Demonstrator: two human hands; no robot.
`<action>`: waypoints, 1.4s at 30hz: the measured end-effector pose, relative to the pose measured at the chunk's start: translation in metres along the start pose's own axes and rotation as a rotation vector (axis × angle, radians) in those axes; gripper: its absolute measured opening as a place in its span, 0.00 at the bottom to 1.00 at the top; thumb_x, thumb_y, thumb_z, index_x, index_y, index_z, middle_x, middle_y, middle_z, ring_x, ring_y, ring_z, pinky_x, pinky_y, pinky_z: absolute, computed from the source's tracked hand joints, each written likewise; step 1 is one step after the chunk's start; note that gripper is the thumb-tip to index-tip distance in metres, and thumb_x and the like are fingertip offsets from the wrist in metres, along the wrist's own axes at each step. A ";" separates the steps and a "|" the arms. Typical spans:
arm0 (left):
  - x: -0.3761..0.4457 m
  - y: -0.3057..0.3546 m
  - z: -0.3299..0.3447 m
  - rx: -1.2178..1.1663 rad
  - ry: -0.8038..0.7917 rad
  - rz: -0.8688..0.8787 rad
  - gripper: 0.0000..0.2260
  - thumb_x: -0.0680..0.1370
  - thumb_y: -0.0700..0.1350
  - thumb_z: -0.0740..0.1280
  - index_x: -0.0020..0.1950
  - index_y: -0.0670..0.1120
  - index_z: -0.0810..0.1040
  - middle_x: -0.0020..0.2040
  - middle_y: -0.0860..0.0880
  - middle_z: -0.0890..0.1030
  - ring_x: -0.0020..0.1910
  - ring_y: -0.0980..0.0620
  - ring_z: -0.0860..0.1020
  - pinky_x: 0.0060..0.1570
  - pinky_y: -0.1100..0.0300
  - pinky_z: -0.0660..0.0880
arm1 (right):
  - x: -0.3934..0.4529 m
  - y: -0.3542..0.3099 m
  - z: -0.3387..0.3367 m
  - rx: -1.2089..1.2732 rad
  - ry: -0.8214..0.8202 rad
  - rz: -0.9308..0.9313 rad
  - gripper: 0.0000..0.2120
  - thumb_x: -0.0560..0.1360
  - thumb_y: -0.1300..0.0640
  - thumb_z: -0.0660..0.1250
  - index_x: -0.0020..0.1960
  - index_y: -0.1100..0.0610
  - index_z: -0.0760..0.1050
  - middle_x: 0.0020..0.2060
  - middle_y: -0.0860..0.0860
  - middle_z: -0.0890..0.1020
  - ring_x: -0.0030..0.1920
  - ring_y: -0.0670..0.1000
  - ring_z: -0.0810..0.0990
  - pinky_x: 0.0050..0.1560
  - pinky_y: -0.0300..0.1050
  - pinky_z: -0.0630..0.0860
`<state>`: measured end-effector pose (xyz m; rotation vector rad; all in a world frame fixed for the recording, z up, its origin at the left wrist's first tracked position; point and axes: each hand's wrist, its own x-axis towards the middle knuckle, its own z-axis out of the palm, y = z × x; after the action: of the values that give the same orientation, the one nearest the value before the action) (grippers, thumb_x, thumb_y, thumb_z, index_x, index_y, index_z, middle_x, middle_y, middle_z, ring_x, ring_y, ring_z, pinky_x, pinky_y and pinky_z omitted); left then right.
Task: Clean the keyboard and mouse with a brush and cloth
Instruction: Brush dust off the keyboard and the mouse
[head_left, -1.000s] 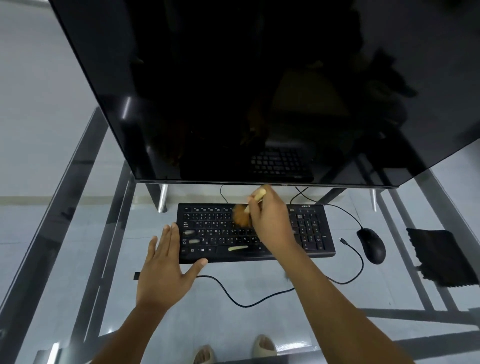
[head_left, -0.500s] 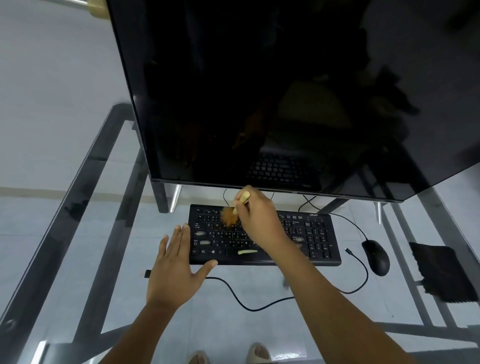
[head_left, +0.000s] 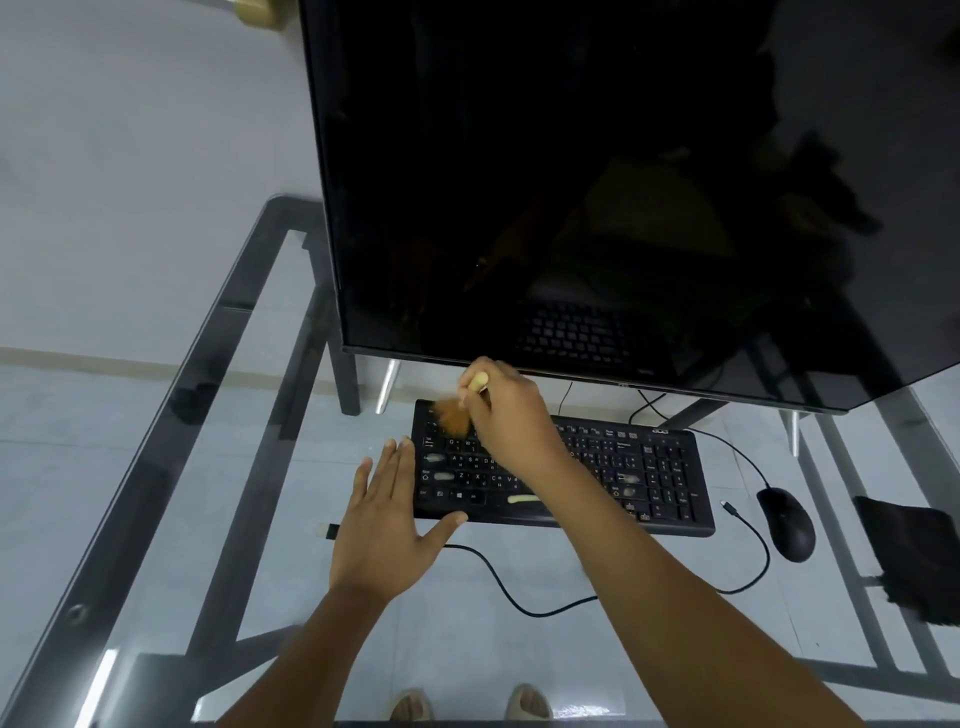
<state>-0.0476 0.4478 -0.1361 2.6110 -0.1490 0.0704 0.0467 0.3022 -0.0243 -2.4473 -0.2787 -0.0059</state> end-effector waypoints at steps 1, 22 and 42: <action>0.000 0.000 0.000 0.000 0.000 0.002 0.43 0.75 0.71 0.54 0.78 0.42 0.52 0.78 0.46 0.59 0.77 0.54 0.49 0.75 0.54 0.44 | 0.000 0.002 0.001 0.008 0.073 -0.001 0.02 0.79 0.59 0.63 0.49 0.54 0.74 0.46 0.50 0.79 0.41 0.48 0.80 0.39 0.45 0.78; 0.000 -0.002 0.001 -0.009 0.003 0.001 0.46 0.73 0.74 0.55 0.78 0.42 0.54 0.77 0.46 0.61 0.77 0.54 0.51 0.76 0.52 0.47 | -0.077 -0.008 -0.006 0.213 0.078 0.116 0.04 0.77 0.61 0.67 0.43 0.58 0.77 0.26 0.39 0.78 0.28 0.39 0.77 0.29 0.28 0.67; 0.001 0.002 -0.002 0.020 0.039 0.007 0.43 0.74 0.72 0.58 0.76 0.41 0.58 0.75 0.43 0.64 0.76 0.53 0.53 0.75 0.54 0.47 | -0.015 0.017 -0.023 0.152 0.056 0.097 0.05 0.79 0.56 0.65 0.47 0.58 0.75 0.34 0.52 0.81 0.31 0.50 0.79 0.30 0.43 0.76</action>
<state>-0.0469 0.4470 -0.1336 2.6269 -0.1443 0.1254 0.0368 0.2725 -0.0182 -2.3032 -0.1307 -0.0103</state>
